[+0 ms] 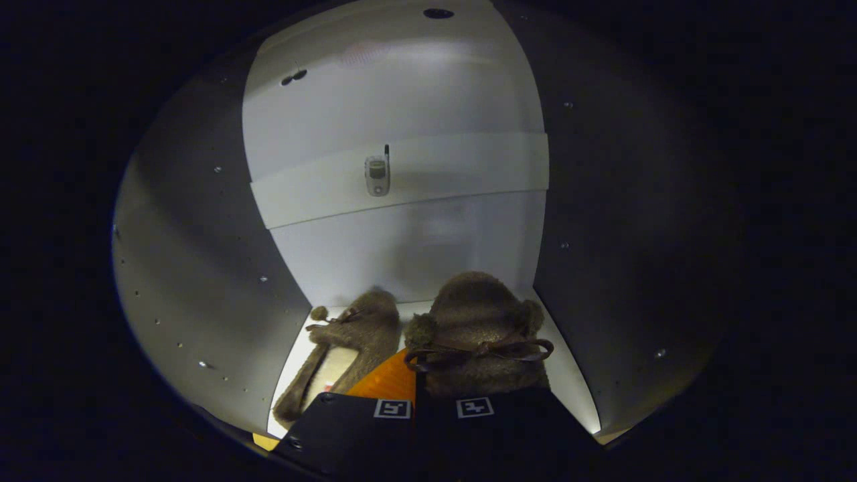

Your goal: Open the shoe cabinet door, grab the shoes and put them into the shoe cabinet, then close the shoe cabinet door.

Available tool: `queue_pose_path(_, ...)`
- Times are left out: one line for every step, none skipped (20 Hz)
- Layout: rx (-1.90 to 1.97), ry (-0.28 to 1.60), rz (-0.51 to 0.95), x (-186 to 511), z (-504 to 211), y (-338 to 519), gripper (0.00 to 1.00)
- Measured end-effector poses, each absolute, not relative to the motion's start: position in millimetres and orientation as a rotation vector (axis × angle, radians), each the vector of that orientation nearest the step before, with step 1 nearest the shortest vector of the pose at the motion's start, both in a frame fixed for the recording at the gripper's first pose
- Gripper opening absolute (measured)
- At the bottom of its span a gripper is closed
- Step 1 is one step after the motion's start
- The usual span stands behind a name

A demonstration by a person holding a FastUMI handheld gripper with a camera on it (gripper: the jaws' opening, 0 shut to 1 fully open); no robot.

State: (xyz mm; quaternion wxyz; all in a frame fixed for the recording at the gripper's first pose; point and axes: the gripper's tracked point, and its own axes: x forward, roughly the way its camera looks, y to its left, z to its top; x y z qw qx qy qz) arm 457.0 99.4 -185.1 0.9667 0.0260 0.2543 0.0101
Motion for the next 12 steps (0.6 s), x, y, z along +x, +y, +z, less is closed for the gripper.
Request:
queue_pose_path(0.037,0.525,0.019,460.0,-190.7,99.6,0.10)
queue_pose_path(0.028,0.538,0.015,464.4,-198.7,100.5,0.10)
queue_pose_path(0.018,0.553,0.013,468.6,-207.8,101.6,0.10)
queue_pose_path(0.006,0.567,0.005,470.4,-215.1,100.2,0.10)
queue_pose_path(-0.008,0.583,-0.001,472.1,-223.9,99.7,0.10)
queue_pose_path(-0.017,0.596,-0.002,474.2,-227.9,100.1,0.10)
queue_pose_path(-0.014,0.583,-0.012,476.7,-226.9,100.1,0.10)
queue_pose_path(-0.004,0.582,-0.023,479.2,-226.9,99.5,0.11)
queue_pose_path(0.018,0.602,-0.025,476.4,-229.0,101.2,0.11)
queue_pose_path(0.032,0.614,-0.022,473.7,-228.3,103.2,0.16)
queue_pose_path(0.030,0.617,-0.019,472.9,-227.8,102.6,0.20)
queue_pose_path(0.028,0.623,-0.015,469.8,-227.7,103.0,0.22)
